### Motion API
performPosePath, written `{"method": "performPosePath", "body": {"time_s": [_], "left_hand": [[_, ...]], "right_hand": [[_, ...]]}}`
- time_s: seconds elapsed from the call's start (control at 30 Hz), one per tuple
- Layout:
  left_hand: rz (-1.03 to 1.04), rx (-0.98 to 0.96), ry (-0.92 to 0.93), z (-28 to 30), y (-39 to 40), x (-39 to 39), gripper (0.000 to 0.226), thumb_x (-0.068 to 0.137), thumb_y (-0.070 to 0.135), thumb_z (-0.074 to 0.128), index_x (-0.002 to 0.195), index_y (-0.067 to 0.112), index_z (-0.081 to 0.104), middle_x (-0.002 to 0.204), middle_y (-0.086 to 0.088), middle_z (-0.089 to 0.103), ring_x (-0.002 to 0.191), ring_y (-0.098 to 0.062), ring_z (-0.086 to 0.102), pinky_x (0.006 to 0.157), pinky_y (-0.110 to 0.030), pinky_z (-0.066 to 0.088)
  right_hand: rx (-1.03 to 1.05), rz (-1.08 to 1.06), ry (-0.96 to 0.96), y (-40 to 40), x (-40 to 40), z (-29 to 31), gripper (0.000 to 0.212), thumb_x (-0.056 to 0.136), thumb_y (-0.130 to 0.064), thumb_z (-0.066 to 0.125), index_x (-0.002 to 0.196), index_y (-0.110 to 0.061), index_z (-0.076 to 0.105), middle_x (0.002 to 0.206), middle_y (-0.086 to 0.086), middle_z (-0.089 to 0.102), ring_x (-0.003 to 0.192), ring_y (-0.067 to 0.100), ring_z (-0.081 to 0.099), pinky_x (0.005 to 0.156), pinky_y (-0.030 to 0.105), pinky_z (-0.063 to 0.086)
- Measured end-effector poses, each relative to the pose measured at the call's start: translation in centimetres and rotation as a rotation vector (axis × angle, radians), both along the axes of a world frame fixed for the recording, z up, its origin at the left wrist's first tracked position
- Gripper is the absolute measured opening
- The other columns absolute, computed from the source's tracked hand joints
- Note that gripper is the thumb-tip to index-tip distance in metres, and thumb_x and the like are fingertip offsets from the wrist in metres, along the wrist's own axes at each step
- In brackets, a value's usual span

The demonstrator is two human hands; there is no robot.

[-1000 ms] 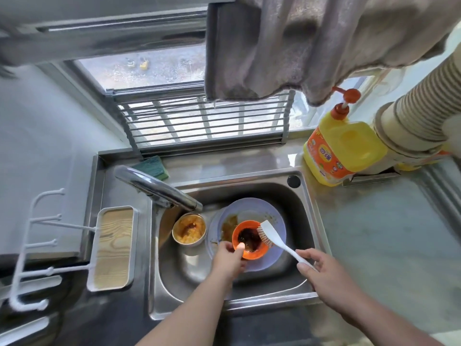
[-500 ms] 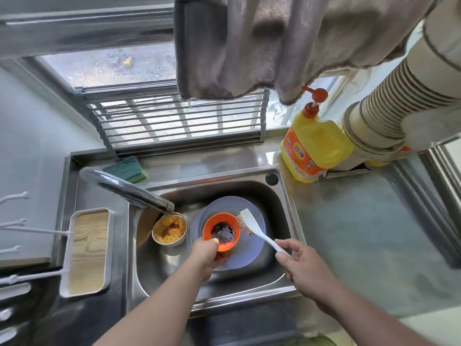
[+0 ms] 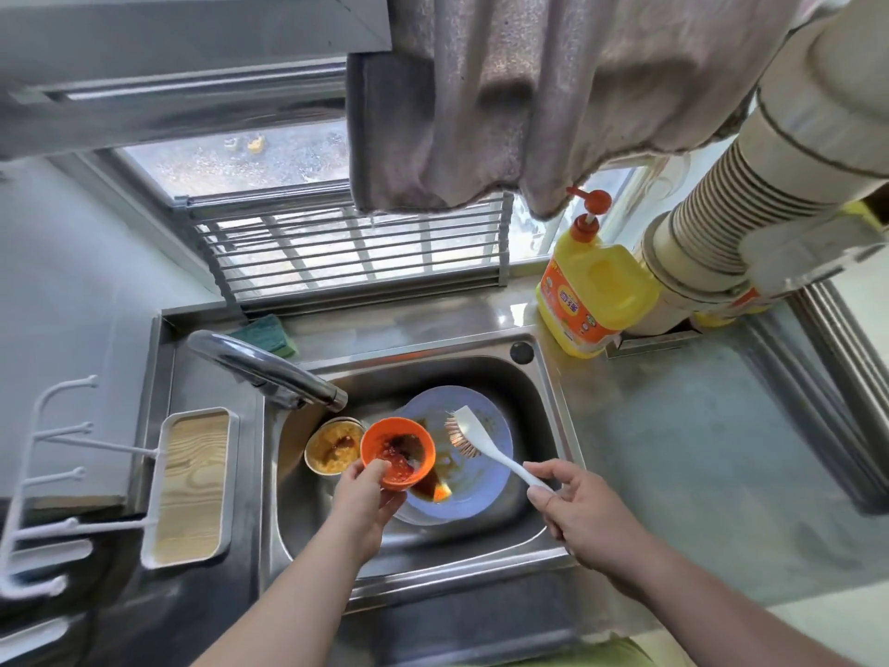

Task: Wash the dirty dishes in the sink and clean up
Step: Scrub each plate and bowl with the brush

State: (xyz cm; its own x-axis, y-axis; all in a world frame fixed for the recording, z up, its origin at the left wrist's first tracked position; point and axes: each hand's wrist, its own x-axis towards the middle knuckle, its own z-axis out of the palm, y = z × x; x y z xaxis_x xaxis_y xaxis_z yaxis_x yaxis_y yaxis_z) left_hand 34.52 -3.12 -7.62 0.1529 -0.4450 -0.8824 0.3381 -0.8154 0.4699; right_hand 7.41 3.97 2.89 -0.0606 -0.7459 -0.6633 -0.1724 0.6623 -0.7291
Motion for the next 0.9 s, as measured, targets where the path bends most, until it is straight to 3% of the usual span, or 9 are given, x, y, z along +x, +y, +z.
{"method": "performPosePath", "body": {"time_s": [0.07, 0.2, 0.3, 0.4, 0.53, 0.63, 0.7, 0.77, 0.9], "left_hand": [[0.052, 0.03, 0.043, 0.2, 0.1, 0.4, 0.03, 0.101, 0.011, 0.059, 0.129, 0.019, 0.059, 0.12, -0.018, 0.07, 0.113, -0.034, 0.067, 0.096, -0.047, 0.058], [0.069, 0.003, 0.048, 1.2, 0.6, 1.4, 0.028, 0.097, 0.006, 0.052, 0.12, 0.016, 0.063, 0.117, -0.02, 0.068, 0.107, -0.035, 0.064, 0.088, -0.046, 0.057], [-0.05, -0.048, -0.063, 1.4, 0.8, 3.4, 0.045, 0.091, -0.002, 0.049, 0.122, 0.025, 0.068, 0.122, -0.017, 0.067, 0.105, -0.035, 0.063, 0.08, -0.044, 0.058], [-0.497, -0.134, -0.425, 1.4, 1.1, 5.9, 0.06, 0.085, 0.003, 0.06, 0.132, 0.041, 0.065, 0.125, -0.009, 0.064, 0.104, -0.03, 0.064, 0.082, -0.039, 0.057], [-1.313, -0.261, -0.899, 1.5, 1.5, 7.6, 0.073, 0.074, 0.037, 0.083, 0.141, 0.046, 0.055, 0.129, 0.002, 0.049, 0.118, -0.023, 0.053, 0.103, -0.037, 0.049], [-1.502, -0.366, -1.034, 1.6, 2.8, 7.4, 0.075, 0.077, 0.045, 0.083, 0.141, 0.047, 0.044, 0.13, 0.004, 0.04, 0.123, -0.022, 0.041, 0.098, -0.038, 0.05], [-1.419, -0.393, -1.075, 1.4, 3.6, 7.1, 0.073, 0.08, 0.044, 0.082, 0.142, 0.047, 0.043, 0.126, 0.003, 0.038, 0.121, -0.022, 0.039, 0.097, -0.038, 0.05], [-1.113, -0.35, -0.984, 1.0, 3.8, 6.7, 0.064, 0.084, 0.045, 0.079, 0.139, 0.047, 0.047, 0.122, 0.002, 0.04, 0.115, -0.02, 0.044, 0.098, -0.037, 0.049], [-0.187, -0.099, -0.278, 0.6, 2.9, 5.2, 0.028, 0.097, 0.051, 0.068, 0.122, 0.044, 0.059, 0.13, -0.007, 0.061, 0.112, -0.031, 0.062, 0.093, -0.052, 0.058]], "right_hand": [[0.005, 0.012, 0.02, 0.3, 0.1, 0.1, 0.022, 0.103, -0.018, 0.061, 0.117, -0.033, 0.069, 0.059, 0.002, 0.049, 0.049, 0.011, 0.04, 0.044, 0.018, 0.034], [0.01, 0.025, 0.021, 0.5, 0.8, 0.1, 0.021, 0.103, -0.017, 0.061, 0.116, -0.033, 0.068, 0.057, 0.0, 0.048, 0.045, 0.008, 0.039, 0.042, 0.015, 0.033], [0.016, 0.055, 0.03, 0.5, 1.6, -0.5, 0.021, 0.103, -0.019, 0.061, 0.118, -0.032, 0.068, 0.056, -0.003, 0.048, 0.047, 0.009, 0.041, 0.044, 0.018, 0.034], [0.022, 0.083, 0.037, 0.5, 2.3, -1.1, 0.02, 0.103, -0.021, 0.061, 0.118, -0.032, 0.068, 0.055, -0.004, 0.049, 0.049, 0.01, 0.041, 0.048, 0.022, 0.034], [0.025, 0.117, 0.043, 0.7, 3.6, -1.5, 0.02, 0.103, -0.025, 0.061, 0.12, -0.034, 0.066, 0.055, -0.006, 0.051, 0.049, 0.009, 0.042, 0.051, 0.023, 0.035], [0.037, 0.131, 0.051, 0.8, 4.2, -1.7, 0.021, 0.102, -0.028, 0.063, 0.121, -0.036, 0.065, 0.056, -0.007, 0.051, 0.051, 0.009, 0.044, 0.051, 0.024, 0.037], [0.037, 0.141, 0.063, 0.8, 4.5, -1.7, 0.022, 0.101, -0.029, 0.063, 0.121, -0.037, 0.065, 0.056, -0.008, 0.051, 0.052, 0.01, 0.044, 0.053, 0.027, 0.038], [0.042, 0.144, 0.069, 0.8, 4.5, -1.7, 0.022, 0.1, -0.029, 0.063, 0.121, -0.037, 0.065, 0.056, -0.008, 0.052, 0.054, 0.011, 0.045, 0.057, 0.03, 0.039], [0.03, 0.223, 0.14, 0.9, 4.2, -1.3, 0.022, 0.097, -0.038, 0.063, 0.118, -0.043, 0.068, 0.058, -0.015, 0.057, 0.057, 0.007, 0.05, 0.065, 0.031, 0.043]]}}
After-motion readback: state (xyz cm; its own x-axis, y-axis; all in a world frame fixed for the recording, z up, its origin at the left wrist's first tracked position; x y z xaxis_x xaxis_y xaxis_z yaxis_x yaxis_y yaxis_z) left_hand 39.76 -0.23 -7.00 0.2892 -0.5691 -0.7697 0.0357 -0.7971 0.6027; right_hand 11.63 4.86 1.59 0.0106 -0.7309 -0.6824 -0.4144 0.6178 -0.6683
